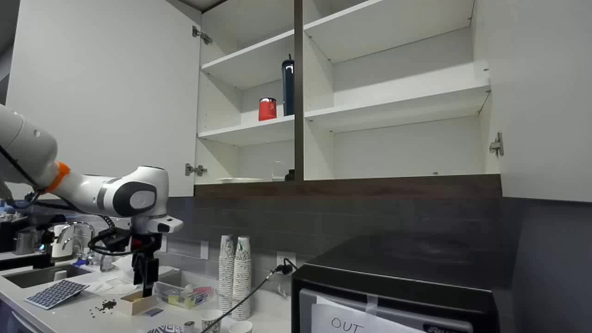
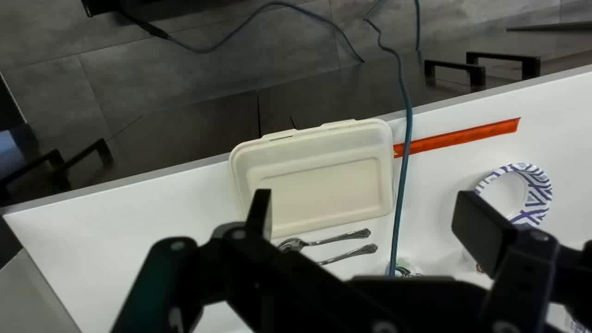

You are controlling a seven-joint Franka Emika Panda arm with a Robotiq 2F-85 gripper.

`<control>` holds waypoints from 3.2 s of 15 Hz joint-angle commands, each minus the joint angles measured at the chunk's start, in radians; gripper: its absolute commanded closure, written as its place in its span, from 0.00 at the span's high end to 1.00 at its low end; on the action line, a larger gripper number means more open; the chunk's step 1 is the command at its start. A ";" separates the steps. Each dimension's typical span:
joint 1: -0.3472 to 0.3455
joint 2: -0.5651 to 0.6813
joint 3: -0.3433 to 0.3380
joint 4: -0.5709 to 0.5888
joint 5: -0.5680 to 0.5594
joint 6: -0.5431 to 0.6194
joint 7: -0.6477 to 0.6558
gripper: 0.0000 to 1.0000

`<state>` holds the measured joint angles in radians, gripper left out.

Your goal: Remove the white plates from the cabinet on the left and put them on the counter.

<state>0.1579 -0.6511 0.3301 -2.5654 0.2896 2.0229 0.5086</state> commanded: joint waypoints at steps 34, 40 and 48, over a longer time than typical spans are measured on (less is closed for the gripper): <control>-0.103 0.075 -0.057 0.292 0.028 0.216 0.461 1.00; -0.068 0.154 -0.092 0.356 0.149 0.333 0.461 1.00; 0.078 0.373 -0.170 0.606 0.415 0.631 0.260 1.00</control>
<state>0.1737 -0.3686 0.1913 -2.0729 0.6015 2.6192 0.8546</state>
